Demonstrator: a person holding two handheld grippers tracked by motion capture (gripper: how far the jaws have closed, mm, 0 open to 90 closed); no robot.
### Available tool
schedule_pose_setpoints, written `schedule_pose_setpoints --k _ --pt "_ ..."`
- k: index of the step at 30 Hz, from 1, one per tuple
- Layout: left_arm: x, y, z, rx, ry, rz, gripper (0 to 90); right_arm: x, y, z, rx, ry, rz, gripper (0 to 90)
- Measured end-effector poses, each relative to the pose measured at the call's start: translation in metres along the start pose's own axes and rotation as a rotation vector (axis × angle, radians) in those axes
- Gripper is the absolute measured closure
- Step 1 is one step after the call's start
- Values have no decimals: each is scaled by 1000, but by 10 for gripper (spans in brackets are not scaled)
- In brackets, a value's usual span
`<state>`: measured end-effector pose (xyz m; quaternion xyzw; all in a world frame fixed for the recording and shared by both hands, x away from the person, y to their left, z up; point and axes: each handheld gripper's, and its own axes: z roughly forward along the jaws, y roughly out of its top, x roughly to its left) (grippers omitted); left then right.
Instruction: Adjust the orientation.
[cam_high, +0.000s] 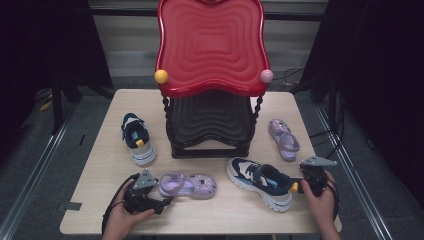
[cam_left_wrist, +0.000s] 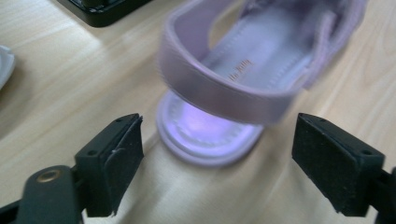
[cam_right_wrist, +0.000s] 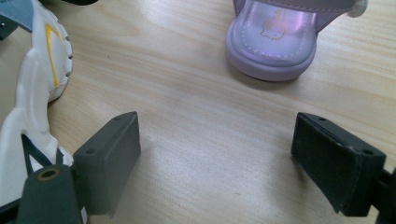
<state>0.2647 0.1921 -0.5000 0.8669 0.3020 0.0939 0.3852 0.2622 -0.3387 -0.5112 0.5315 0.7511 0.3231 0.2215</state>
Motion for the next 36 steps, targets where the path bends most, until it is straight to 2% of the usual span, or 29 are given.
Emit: schedule_pose_setpoints --k 1,3,6,9,12,14,15,17,19,21,23,24,26,29,32,34,36 --pt "2 1 2 -1 -15 -2 155 0 0 0 0 0 0 152" --pt "3 4 6 3 -6 33 152 0 0 0 0 0 0 151" --pt "5 8 14 9 -45 56 149 0 0 0 0 0 0 152" --pt "5 11 23 6 -50 89 129 0 0 0 0 0 0 151" --pt "4 14 26 1 -68 90 129 0 0 0 0 0 0 151" --pt "1 14 26 2 -58 113 162 0 0 0 0 0 0 151" --pt "0 14 26 -7 -68 112 185 0 0 0 0 0 0 151" --pt "-1 14 26 -4 -61 115 205 0 0 0 0 0 0 152" --pt "-2 13 25 -5 -62 102 218 0 0 0 0 0 0 151" --pt "-4 13 23 1 -54 114 236 0 0 0 0 0 0 152" --pt "-4 13 22 5 -54 96 249 0 0 0 0 0 0 152" --pt "-5 14 21 12 -35 107 254 0 0 0 0 0 0 152" --pt "-7 14 21 8 -33 91 257 0 0 0 0 0 -1 152" --pt "-8 14 20 8 11 87 264 0 0 0 0 0 0 151" --pt "-7 14 16 -22 38 54 271 0 0 0 0 0 0 151" --pt "-9 14 16 -29 49 51 275 0 0 0 0 0 0 151" --pt "-12 14 15 -13 65 60 276 0 0 0 0 0 0 151"
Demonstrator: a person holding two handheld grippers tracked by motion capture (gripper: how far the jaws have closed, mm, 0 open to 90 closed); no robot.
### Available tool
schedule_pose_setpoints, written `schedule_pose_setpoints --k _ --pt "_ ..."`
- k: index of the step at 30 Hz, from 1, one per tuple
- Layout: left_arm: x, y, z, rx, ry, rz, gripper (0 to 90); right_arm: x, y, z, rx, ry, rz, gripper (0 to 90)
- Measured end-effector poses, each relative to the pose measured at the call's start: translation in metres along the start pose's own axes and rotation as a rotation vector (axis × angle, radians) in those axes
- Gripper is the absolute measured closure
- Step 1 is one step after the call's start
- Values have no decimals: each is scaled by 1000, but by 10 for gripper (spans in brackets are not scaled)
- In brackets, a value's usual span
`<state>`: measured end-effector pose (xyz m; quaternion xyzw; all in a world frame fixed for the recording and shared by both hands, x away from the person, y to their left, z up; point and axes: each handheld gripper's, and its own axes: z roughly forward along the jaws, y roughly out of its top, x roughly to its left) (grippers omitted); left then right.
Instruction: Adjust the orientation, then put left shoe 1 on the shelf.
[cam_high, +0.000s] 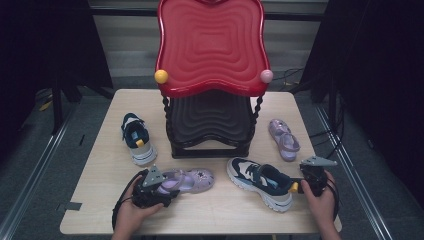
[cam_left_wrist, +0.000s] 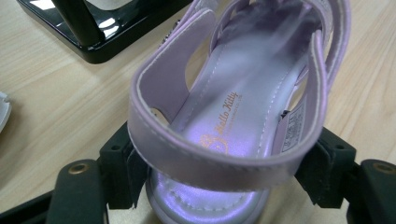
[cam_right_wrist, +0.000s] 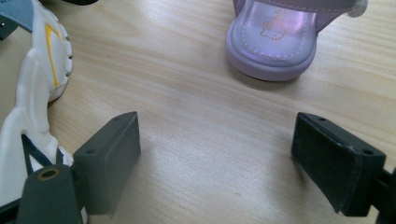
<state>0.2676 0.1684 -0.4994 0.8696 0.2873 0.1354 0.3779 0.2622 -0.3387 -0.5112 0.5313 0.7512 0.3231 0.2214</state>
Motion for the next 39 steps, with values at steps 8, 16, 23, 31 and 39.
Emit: schedule_pose_setpoints --k 8,16,23,31,39 --pt "-13 -5 -5 43 -99 29 310 0 0 0 0 0 0 151" --pt "-16 -4 -10 17 -131 49 247 0 0 0 0 0 0 151" --pt "-16 1 2 51 -114 58 179 0 0 0 0 0 0 152" --pt "-14 5 12 41 -123 52 186 0 0 0 0 0 0 152" --pt "-15 4 14 14 -140 61 203 0 0 0 1 1 0 151"
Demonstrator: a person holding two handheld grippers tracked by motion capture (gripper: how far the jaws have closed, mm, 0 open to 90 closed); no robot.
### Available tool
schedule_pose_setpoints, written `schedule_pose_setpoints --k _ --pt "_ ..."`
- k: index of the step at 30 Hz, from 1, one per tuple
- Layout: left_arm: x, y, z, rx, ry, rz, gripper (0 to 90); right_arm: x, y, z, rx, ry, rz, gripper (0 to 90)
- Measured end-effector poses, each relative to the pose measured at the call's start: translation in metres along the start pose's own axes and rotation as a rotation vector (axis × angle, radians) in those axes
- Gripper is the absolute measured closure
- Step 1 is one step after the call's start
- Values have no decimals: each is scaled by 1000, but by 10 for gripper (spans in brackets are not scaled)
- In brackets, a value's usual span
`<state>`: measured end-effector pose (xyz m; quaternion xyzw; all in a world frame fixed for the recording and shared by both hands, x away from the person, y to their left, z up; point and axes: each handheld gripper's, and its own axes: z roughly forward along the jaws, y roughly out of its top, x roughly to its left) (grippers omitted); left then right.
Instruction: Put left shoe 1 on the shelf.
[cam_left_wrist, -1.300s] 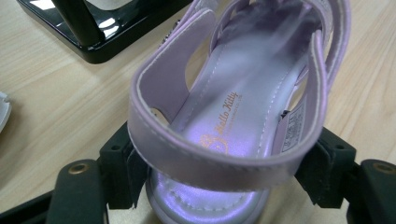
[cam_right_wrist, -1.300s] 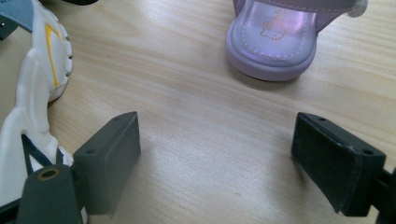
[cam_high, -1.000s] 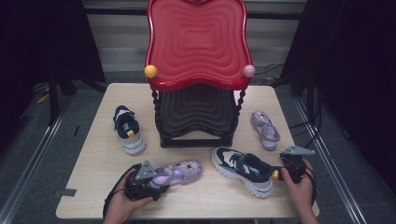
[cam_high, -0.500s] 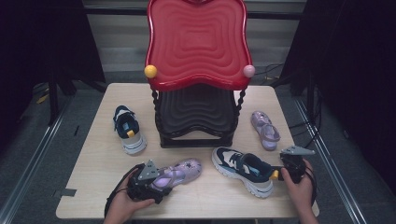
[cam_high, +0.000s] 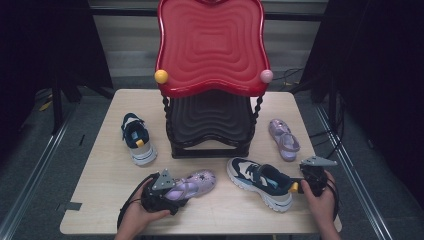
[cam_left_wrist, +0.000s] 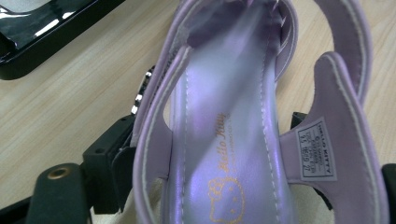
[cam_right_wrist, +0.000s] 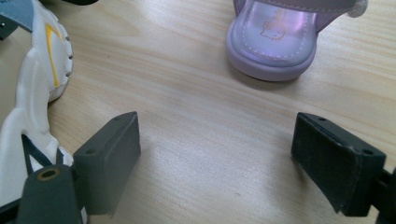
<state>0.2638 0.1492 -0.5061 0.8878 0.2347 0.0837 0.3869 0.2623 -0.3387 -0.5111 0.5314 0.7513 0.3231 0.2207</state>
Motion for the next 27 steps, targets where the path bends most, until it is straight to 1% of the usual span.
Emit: schedule_pose_setpoints --k 1,3,5,13,18,21,23,25,27 --pt "0 0 0 -4 1 1 216 0 0 0 0 0 0 151" --pt "0 1 -2 10 -2 5 243 0 0 0 0 0 0 151" --pt "0 1 -2 11 0 5 248 0 0 0 0 0 0 151" --pt "0 -2 -1 -18 -2 6 259 0 0 0 0 0 0 151" --pt "0 -3 -2 -30 -10 8 305 0 0 0 0 0 0 151" --pt "0 -2 -3 -21 -13 12 324 0 0 0 0 0 -1 151" --pt "-1 -2 -3 -23 -10 5 338 0 0 0 0 0 0 151" --pt "0 -2 -3 -20 -7 8 352 0 0 0 0 0 0 151" --pt "-1 -3 -3 -30 -6 2 367 0 0 0 0 0 -1 151"
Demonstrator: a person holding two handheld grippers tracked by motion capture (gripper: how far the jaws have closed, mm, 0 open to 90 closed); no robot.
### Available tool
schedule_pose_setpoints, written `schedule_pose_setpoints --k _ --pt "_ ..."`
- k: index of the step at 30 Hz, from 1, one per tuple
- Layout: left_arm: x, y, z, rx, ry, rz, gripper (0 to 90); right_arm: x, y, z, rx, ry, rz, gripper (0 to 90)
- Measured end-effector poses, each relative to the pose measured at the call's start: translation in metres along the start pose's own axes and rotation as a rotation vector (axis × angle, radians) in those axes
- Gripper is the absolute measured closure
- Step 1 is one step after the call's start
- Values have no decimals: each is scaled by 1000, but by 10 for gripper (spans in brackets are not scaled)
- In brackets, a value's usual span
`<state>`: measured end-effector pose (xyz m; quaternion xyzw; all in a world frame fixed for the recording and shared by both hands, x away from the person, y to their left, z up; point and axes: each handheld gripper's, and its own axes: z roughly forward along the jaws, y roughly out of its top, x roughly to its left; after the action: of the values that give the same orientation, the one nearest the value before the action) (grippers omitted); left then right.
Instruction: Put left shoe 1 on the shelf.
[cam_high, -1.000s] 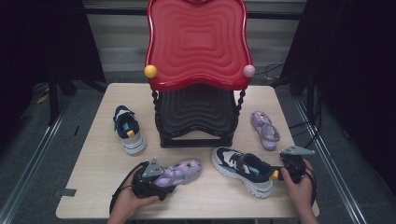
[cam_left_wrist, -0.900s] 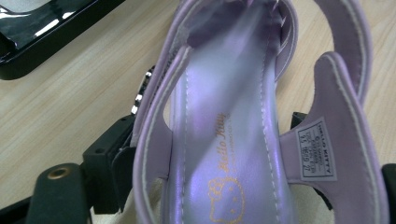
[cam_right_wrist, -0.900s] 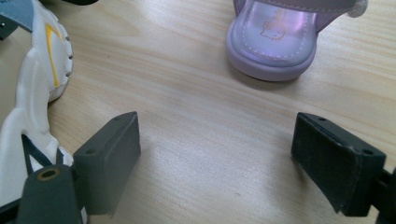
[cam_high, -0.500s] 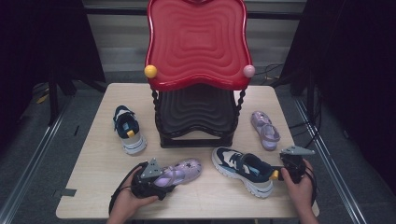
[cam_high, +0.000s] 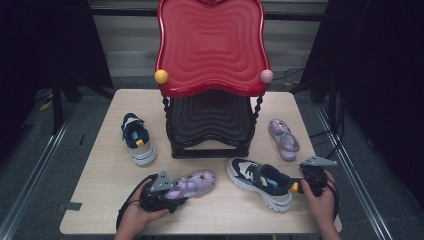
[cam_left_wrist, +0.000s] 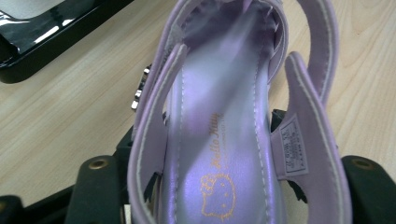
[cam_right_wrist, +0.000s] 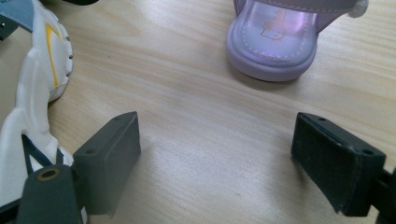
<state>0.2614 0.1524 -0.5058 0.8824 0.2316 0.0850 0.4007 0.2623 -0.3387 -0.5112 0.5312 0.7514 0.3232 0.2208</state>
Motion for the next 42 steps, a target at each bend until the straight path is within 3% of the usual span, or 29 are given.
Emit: schedule_pose_setpoints --k 16,25,42 --pt "-3 0 -3 1 13 0 375 0 0 0 0 1 -1 151" --pt "-3 2 -11 -34 17 -23 376 0 0 0 0 1 -1 151" --pt "-6 24 -36 -42 46 -52 377 0 0 0 0 1 0 151"
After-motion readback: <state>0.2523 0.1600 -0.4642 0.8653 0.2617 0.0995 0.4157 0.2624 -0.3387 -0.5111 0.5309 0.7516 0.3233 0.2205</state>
